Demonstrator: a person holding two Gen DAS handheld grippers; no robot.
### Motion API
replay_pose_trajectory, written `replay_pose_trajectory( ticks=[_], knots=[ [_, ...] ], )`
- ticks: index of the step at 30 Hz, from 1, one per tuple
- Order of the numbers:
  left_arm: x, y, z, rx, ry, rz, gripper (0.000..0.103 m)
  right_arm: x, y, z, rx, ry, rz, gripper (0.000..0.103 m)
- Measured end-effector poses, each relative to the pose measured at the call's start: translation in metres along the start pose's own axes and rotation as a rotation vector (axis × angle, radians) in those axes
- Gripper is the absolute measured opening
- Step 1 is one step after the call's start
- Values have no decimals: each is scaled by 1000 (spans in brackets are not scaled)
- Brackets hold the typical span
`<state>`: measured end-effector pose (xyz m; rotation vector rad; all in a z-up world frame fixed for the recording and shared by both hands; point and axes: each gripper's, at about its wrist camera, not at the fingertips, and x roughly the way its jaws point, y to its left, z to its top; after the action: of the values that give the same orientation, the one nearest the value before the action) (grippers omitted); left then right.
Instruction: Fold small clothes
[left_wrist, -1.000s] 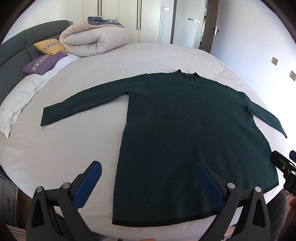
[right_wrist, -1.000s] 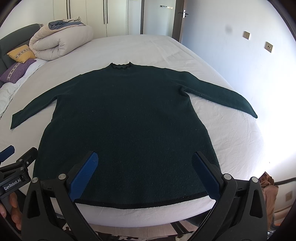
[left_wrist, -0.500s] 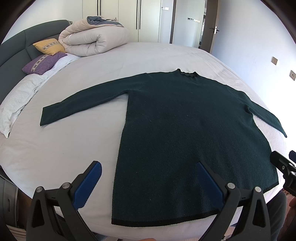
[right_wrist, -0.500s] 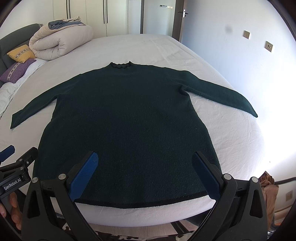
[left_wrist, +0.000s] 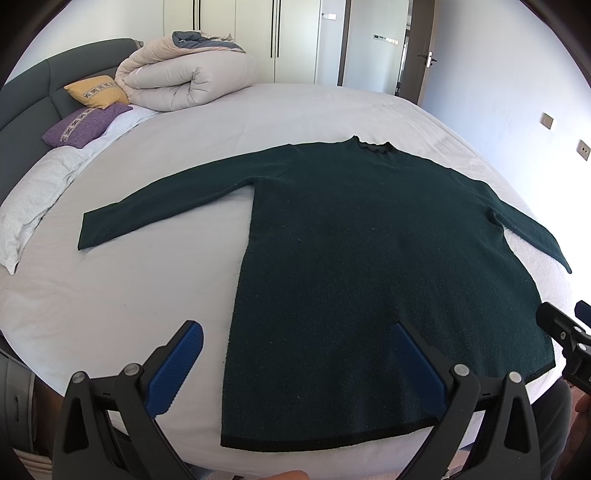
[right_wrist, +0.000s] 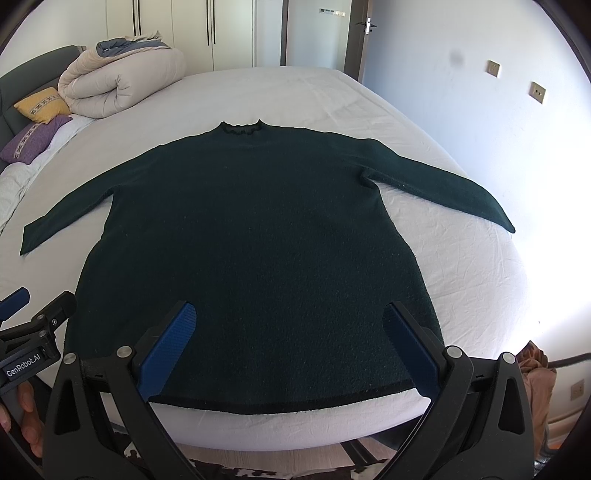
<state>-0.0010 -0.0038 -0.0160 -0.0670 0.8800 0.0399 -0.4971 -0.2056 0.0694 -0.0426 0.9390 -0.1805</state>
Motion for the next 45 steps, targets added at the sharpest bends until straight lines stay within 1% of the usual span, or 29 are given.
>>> replay_pose_trajectory(
  ticks=[4,7,12,16,19,20,21,22,24,26,27,29,31,33,35,37,38,40,42,44,45],
  knots=[
    [0,-3,-3,3,0,-6,103,0,1,-1,1,1,1,103],
    [1,-4,-6,0,6,-27,103,1,1,-2,2,2,1,103],
    [7,-1,-7,-41,36,-66,103,9,-5,-3,17,9,23,103],
    [17,3,-13,-76,73,-120,103,16,-18,-2,62,10,86,103],
    [24,3,-15,-106,95,-202,103,22,-32,2,112,8,131,103],
    [26,1,-15,-118,91,-244,103,23,-40,2,150,-7,172,103],
    [26,1,-14,-131,87,-266,103,23,-47,3,173,-18,195,103],
    [27,-1,-14,-151,79,-274,103,23,-55,4,204,-35,221,103],
    [28,-7,-12,-141,90,-271,103,24,-68,7,243,-55,256,103],
    [35,-17,-9,-103,160,-269,103,27,-85,9,284,-73,277,103],
    [38,-18,-8,-118,173,-271,103,29,-91,11,299,-76,279,103],
    [41,-15,-6,-171,177,-276,103,34,-111,13,349,-94,301,103],
    [48,-13,-3,-210,191,-303,103,38,-129,15,390,-107,299,103],
    [53,-15,0,-221,215,-329,103,43,-151,19,420,-133,316,103],
    [57,-18,8,-216,210,-349,103,51,-183,24,478,-160,348,100],
    [57,-22,14,-216,187,-356,103,67,-232,29,609,-182,385,98],
    [56,-23,18,-218,180,-364,103,79,-259,30,694,-174,398,98],
    [59,-24,31,-224,158,-386,103,108,-308,30,851,-141,413,93],
    [58,-32,41,-212,123,-391,101,133,-352,27,981,-146,419,92],
    [64,-43,57,-186,102,-394,94,160,-391,26,1089,-134,406,92],
    [68,-48,62,-173,101,-395,88,172,-404,25,1131,-128,417,92]
  ],
)
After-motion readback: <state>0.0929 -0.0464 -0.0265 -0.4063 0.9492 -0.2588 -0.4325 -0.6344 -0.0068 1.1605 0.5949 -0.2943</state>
